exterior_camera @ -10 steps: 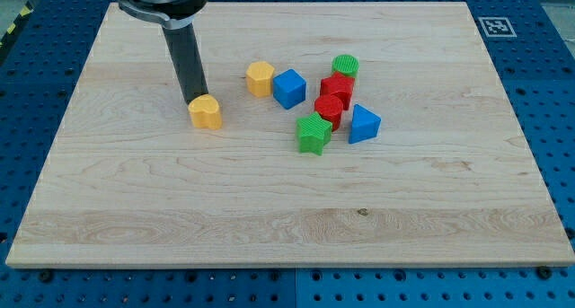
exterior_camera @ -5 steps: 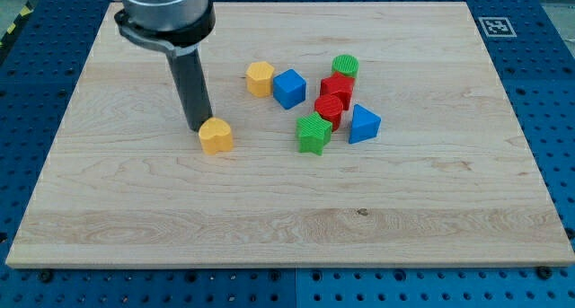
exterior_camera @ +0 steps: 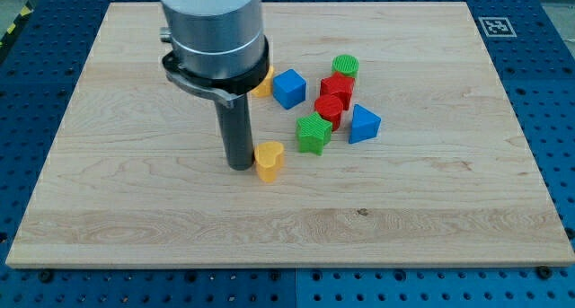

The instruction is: Move the yellow heart to the bottom right side of the blue triangle

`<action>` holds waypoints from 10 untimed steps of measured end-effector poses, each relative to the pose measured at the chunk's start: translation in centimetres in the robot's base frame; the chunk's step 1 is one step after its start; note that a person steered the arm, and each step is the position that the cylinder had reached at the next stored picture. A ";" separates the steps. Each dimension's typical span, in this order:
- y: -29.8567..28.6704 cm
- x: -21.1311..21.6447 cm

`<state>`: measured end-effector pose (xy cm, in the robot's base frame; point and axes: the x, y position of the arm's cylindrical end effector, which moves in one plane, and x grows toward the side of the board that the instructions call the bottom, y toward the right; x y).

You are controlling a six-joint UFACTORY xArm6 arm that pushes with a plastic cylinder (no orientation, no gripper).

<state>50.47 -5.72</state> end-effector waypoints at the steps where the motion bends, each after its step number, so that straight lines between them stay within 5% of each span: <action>1: 1.2 0.0; 7: 15.0 6.2; 10: 19.3 3.4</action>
<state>53.83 13.62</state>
